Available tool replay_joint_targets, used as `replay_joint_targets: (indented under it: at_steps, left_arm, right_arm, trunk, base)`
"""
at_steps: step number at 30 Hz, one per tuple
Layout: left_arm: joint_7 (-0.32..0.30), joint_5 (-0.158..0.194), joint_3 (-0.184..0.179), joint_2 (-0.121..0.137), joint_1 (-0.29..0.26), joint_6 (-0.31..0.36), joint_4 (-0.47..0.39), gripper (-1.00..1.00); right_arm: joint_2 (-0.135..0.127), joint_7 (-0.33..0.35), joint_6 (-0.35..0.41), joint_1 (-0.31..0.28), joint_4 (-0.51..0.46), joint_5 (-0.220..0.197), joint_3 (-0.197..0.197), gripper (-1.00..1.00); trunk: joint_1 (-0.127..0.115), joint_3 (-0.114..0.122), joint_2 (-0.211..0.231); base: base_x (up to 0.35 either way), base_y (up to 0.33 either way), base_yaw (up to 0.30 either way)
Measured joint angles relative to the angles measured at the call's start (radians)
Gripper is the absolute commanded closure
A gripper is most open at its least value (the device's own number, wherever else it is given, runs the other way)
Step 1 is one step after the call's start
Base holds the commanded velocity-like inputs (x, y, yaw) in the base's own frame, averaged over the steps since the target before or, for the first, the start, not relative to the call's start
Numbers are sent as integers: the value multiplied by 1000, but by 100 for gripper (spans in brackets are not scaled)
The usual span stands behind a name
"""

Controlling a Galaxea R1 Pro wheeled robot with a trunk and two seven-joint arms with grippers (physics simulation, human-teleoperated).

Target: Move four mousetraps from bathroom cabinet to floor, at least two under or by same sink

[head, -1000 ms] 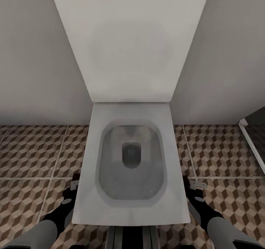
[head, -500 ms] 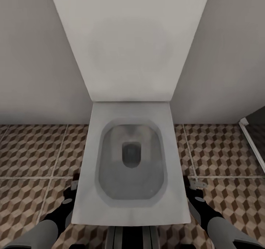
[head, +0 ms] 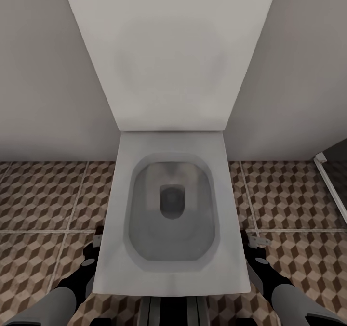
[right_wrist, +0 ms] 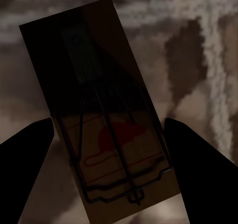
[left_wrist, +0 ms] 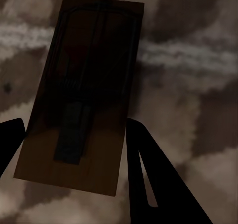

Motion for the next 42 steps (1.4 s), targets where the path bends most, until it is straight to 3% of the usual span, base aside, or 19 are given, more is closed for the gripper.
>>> replay_joint_targets:
  at_steps: [13, 42]
  left_arm:
    - [0, -2, -2, 0, 0, -79, -1, 100]
    - [0, 1, -2, 0, 0, -85, 12, 100]
  right_arm:
    - [0, 0, 0, 0, 0, 0, 0, 100]
    - [0, 0, -1, 0, 0, -1, -1, 100]
  trunk:
    - [0, 0, 0]
    - [0, 0, 0]
  base:
    - [0, 0, 0]
    - [0, 0, 0]
